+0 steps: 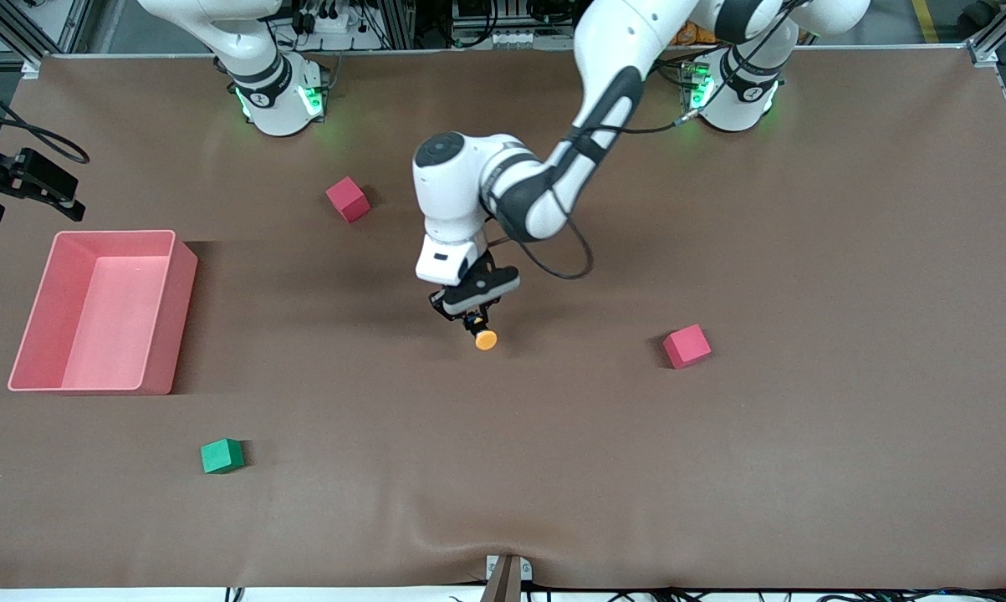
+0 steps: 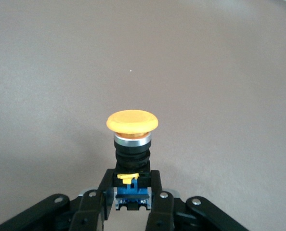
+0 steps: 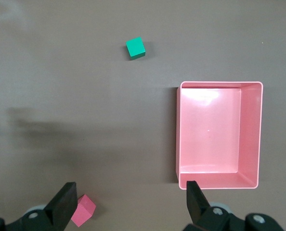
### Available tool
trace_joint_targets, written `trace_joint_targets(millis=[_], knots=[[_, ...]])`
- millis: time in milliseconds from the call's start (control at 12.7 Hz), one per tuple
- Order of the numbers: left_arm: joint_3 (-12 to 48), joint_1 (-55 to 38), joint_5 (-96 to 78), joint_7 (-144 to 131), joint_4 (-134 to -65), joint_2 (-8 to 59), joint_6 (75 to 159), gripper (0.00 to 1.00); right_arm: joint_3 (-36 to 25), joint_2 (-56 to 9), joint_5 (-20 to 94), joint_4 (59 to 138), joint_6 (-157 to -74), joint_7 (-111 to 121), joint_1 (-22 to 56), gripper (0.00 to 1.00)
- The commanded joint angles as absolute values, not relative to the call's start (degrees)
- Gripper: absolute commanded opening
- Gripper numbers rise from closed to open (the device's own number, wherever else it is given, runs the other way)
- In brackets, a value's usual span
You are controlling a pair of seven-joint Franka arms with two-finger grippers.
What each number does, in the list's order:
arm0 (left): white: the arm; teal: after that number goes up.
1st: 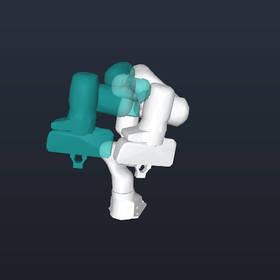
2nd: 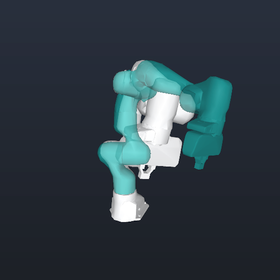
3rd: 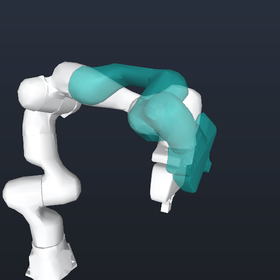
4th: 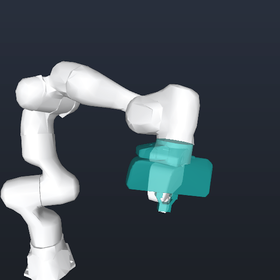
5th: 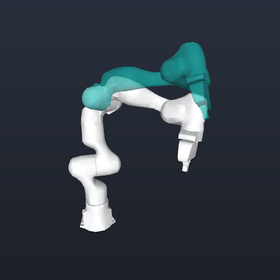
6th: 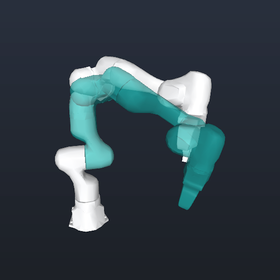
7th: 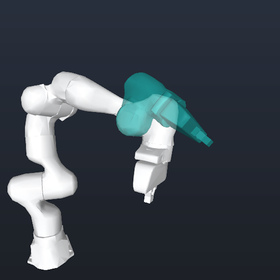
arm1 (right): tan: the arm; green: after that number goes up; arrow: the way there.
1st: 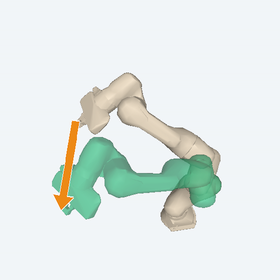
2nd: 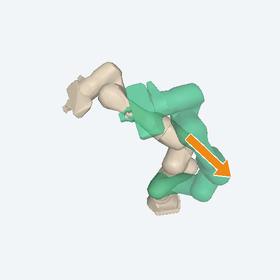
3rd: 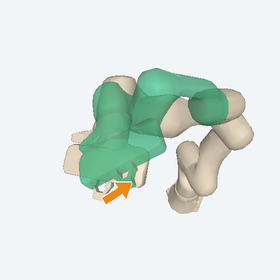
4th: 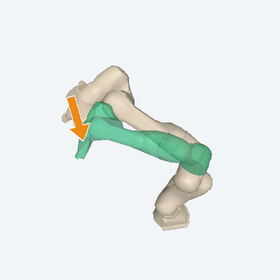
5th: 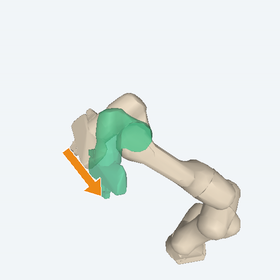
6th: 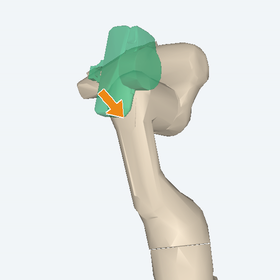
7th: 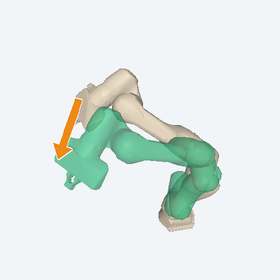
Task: Place and upright button with both arms
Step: 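Lift and turn the button upright with the left gripper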
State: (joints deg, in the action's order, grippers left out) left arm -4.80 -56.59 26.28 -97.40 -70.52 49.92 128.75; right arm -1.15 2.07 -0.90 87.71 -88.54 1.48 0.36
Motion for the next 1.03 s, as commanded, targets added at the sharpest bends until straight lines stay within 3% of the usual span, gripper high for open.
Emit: trace_joint_targets(millis=[0,316,949], knots=[[-5.7,-59.0,34.9,-107.5,-70.5,52.6,129.8,0.0,-0.3,1.6,-0.7,86.7,-88.0,1.0,-0.8,1.0],[-5.7,-62.1,47.6,-116.5,-71.1,56.5,125.2,0.0,-0.3,1.6,-0.6,86.8,-88.2,1.0,-0.8,1.0],[-5.7,-66.3,48.1,-118.9,-71.3,58.9,119.2,0.0,-0.3,1.6,0.8,87.0,-88.4,1.1,-2.3,1.0]])
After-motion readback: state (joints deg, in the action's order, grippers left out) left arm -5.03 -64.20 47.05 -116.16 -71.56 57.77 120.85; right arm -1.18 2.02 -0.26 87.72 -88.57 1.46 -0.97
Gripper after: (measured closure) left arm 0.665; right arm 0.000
